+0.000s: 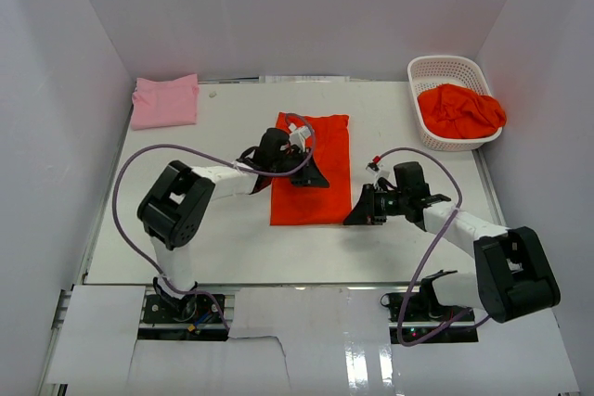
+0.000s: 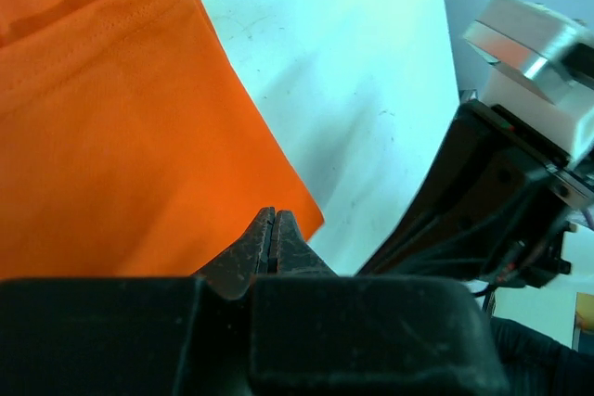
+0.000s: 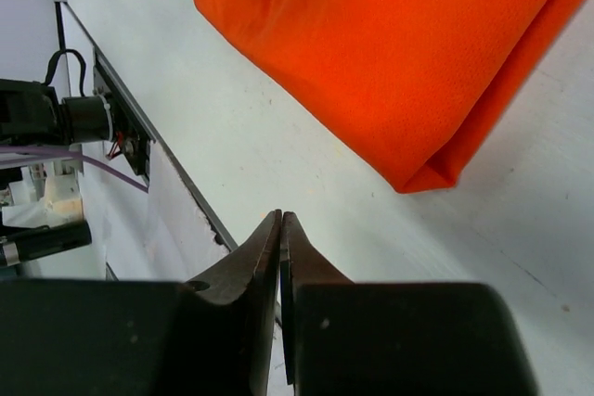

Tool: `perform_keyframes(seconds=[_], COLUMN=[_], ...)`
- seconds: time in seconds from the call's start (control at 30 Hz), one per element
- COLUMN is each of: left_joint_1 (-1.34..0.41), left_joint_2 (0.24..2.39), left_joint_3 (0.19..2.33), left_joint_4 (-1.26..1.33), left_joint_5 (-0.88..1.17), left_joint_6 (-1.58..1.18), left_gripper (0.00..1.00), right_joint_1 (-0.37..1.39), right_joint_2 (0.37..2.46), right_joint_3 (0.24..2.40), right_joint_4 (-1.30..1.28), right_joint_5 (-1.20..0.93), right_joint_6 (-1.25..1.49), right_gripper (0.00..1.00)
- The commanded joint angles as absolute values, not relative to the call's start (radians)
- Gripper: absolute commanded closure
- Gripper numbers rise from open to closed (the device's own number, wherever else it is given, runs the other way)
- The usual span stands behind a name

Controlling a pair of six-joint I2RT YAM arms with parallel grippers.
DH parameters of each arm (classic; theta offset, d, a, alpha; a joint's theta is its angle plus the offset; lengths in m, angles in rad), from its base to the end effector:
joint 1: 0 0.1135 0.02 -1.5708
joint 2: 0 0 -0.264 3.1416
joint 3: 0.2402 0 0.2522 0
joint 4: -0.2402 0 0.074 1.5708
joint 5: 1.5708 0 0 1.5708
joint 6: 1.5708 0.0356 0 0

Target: Fold and stack the t-shirts

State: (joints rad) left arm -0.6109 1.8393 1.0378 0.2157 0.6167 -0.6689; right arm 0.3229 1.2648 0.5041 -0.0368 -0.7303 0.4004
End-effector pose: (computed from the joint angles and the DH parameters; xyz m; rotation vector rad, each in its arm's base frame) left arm 0.3072 -0.2402 0.1768 0.3326 2.3554 -1.3504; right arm 0.2101 0.0953 0.1679 -0.2805 2.4150 1.2050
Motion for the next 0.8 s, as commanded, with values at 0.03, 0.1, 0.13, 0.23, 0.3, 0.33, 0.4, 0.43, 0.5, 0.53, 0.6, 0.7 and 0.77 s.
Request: perform_keyframes(seconds=[0.03,0.1,0.13,0.23,0.3,0.33,0.4,0.43,0.5,0.53,0.6,0.7,0.77], left_joint_1=[-0.650,-0.661,-0.669,-0.680,-0.683,-0.683,-0.683,-0.683,-0.683,-0.683,-0.683,-0.683,-0.683], left_joint_2=[1.945,1.980,1.996,2.029,2.036,2.037,2.036,2.034,2.029,2.026,2.023,2.022,2.019], left_joint_3=[1.129,1.170,1.180,1.190,1.184,1.181,1.167,1.166,1.158,1.154,1.149,1.149,1.146], left_joint_4=[0.212,0.213,0.212,0.218,0.221,0.222,0.222,0.222,0.222,0.222,0.222,0.221,0.222], left_joint_5=[0.653,0.661,0.664,0.666,0.661,0.657,0.652,0.650,0.646,0.644,0.644,0.643,0.643], left_joint_6=[-0.640,-0.638,-0.638,-0.640,-0.637,-0.634,-0.627,-0.626,-0.621,-0.620,-0.617,-0.617,-0.617], left_gripper=[0.97,0.97,0.97,0.98,0.98,0.98,0.98,0.98,0.98,0.98,0.98,0.98,0.98], right_joint_1=[0.322,0.322,0.322,0.322,0.322,0.322,0.322,0.322,0.318,0.316,0.308,0.304,0.304], right_joint_2=[1.331,1.360,1.393,1.457,1.497,1.509,1.554,1.566,1.598,1.604,1.627,1.638,1.628], right_joint_3=[0.498,0.511,0.515,0.534,0.537,0.537,0.537,0.534,0.516,0.509,0.499,0.506,0.512], right_joint_4=[0.132,0.168,0.185,0.224,0.254,0.259,0.285,0.301,0.330,0.356,0.382,0.408,0.413], right_joint_5=[-0.782,-0.790,-0.804,-0.821,-0.815,-0.804,-0.799,-0.798,-0.789,-0.776,-0.785,-0.824,-0.839], right_joint_6=[0.433,0.430,0.436,0.443,0.446,0.439,0.434,0.428,0.423,0.422,0.419,0.437,0.454], right_gripper=[0.92,0.92,0.92,0.92,0.92,0.92,0.92,0.92,0.92,0.92,0.92,0.92,0.92])
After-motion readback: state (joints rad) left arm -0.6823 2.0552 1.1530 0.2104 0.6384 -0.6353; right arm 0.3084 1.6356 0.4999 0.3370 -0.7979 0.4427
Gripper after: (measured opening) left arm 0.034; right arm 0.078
